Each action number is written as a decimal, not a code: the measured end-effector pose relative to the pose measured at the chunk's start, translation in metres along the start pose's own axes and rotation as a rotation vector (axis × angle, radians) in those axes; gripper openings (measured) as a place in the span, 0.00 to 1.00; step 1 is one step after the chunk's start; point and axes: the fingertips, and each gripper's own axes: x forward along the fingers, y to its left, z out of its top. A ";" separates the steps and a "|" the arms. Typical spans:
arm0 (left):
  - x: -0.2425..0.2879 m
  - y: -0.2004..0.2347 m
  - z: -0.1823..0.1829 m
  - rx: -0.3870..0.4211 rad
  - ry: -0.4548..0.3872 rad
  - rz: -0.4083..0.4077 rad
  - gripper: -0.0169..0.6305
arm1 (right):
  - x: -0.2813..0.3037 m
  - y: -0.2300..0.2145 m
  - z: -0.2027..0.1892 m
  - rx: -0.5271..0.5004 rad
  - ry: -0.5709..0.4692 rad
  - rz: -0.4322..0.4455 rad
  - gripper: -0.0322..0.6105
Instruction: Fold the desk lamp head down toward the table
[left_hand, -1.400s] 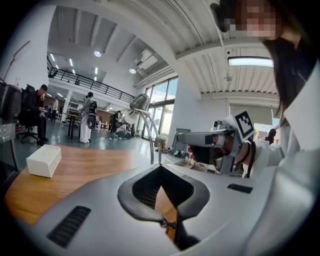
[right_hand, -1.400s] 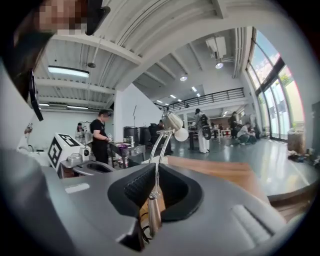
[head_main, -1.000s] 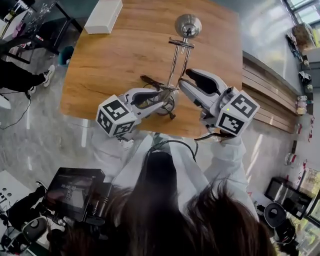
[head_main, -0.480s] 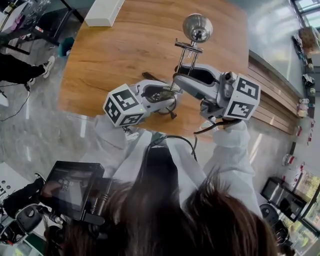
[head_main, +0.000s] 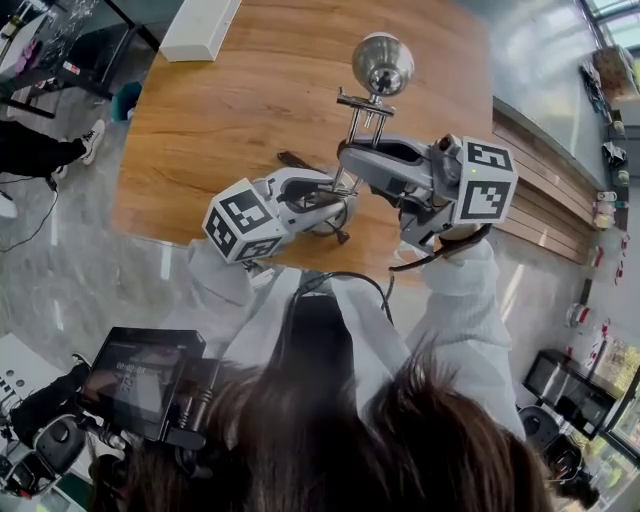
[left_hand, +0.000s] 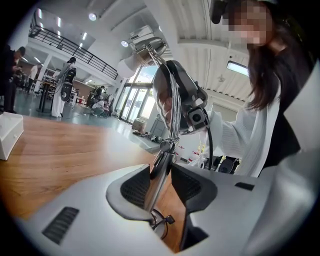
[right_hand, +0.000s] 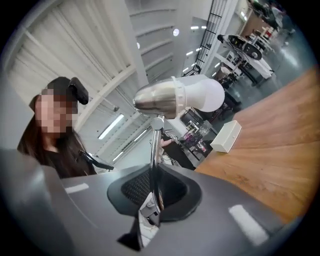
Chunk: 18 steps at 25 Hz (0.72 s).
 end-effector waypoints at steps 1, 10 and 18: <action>0.000 0.000 0.000 0.000 -0.001 0.001 0.23 | 0.000 0.000 0.000 0.029 -0.004 0.017 0.09; 0.000 -0.005 -0.002 0.013 0.011 -0.003 0.23 | -0.005 -0.033 0.005 0.273 -0.066 0.050 0.09; 0.003 -0.018 0.009 0.028 0.019 0.013 0.23 | -0.019 -0.088 -0.013 0.641 -0.138 0.070 0.13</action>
